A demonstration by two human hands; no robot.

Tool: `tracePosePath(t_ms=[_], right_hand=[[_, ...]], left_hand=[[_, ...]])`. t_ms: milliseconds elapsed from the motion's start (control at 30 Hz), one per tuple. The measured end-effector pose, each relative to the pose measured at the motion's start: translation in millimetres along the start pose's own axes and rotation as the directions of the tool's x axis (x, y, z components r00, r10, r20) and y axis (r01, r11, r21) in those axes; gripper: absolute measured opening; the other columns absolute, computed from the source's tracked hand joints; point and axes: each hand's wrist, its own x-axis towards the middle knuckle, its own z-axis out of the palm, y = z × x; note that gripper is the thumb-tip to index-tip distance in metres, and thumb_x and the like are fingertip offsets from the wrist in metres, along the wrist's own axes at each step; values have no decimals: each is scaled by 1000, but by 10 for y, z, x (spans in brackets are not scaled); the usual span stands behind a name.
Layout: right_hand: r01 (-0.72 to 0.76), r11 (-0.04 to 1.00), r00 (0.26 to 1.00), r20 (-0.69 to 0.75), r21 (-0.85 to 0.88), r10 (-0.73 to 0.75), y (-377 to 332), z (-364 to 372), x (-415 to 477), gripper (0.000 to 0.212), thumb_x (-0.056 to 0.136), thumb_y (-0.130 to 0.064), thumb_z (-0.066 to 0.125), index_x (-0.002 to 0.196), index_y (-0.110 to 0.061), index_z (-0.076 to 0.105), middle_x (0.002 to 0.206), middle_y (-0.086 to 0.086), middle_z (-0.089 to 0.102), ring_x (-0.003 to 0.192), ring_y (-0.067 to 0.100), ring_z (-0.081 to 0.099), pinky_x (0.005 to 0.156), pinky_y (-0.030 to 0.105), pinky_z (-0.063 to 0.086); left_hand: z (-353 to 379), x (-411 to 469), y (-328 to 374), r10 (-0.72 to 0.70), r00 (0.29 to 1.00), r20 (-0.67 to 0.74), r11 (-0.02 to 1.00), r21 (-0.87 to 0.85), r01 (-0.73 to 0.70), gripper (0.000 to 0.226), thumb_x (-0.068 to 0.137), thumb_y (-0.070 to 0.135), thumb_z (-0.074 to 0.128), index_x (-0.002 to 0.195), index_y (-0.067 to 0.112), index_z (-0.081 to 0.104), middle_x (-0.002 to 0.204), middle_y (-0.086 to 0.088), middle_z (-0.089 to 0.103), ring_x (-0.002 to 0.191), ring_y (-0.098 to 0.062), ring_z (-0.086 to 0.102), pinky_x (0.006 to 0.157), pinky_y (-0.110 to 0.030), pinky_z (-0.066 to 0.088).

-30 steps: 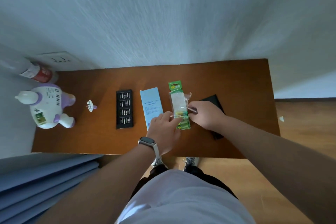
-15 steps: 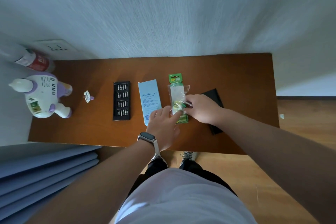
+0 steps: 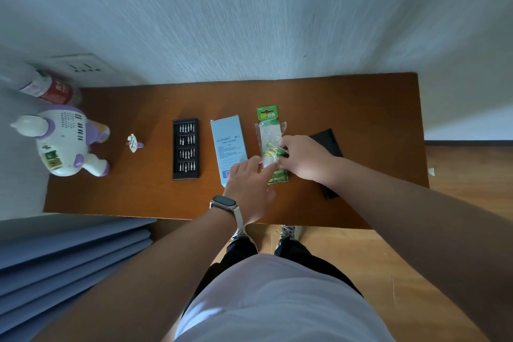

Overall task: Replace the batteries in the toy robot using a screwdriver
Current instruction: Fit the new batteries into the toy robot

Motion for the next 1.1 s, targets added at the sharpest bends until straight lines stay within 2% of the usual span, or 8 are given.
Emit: tracePosePath(t_ms=[200,367,467,600,733,800,933,1100], right_hand=[[-6,1000,1000,8,-27,6,9,-37,-43,16,97,-31,57,100,-16,62,90,0,65,74,17,61,64,38,52],[-62,998,997,-44,26,63,66,-163,-222,28,97,-34,54,81,-12,55,72,1,56,61,20,50,53,34,35],[-92,993,991,-91,68,98,93,-288,-355,23,96,-35,56,82,-17,59,72,1,61,64,21,57,54,35,38],[-117,973,973,-172,201,153,154,-441,-557,17,92,-38,59,80,-26,60,69,-2,60,58,16,53,49,29,36],[-89,975,960,-243,203,138,131,-519,-698,23,91,-49,56,81,-29,59,69,-6,62,60,16,58,48,28,41],[-59,980,949,-295,191,115,76,-553,-749,27,89,-56,51,80,-31,58,68,-9,60,61,14,58,48,24,43],[17,972,939,-337,236,66,-113,-608,-837,27,88,-60,49,82,-36,58,66,-11,60,66,-2,57,45,12,42],[103,963,927,-374,250,-2,-423,-673,-861,25,93,-51,56,89,-28,64,69,-8,61,66,7,53,50,22,38]], left_hand=[[-60,6,-1,14,1000,20,1000,-11,-14,50,90,32,62,139,26,51,138,-10,53,124,-33,50,106,-48,38],[-161,6,-14,36,999,-34,999,-25,-37,42,87,29,67,128,19,60,132,-10,55,119,-32,52,102,-47,42],[-258,27,-6,35,998,-57,997,-73,-39,41,87,25,66,127,17,62,132,-11,55,121,-33,51,102,-49,41],[-456,59,43,51,991,-123,976,-204,-75,40,88,23,67,128,16,65,136,-12,56,127,-33,50,104,-53,40],[-725,50,217,80,954,-288,932,-318,-175,36,90,22,66,125,17,67,128,-5,63,123,-25,54,97,-41,45],[-872,34,329,24,947,-320,898,-410,-161,36,93,27,62,127,19,65,127,0,63,119,-17,53,93,-29,43],[-1071,4,411,-88,971,-224,771,-633,-76,40,97,36,59,135,27,56,120,10,62,106,-2,56,88,-22,48],[-1211,-82,312,-176,964,-199,594,-802,-57,32,97,32,62,128,35,54,99,19,65,88,2,63,75,-16,53]])
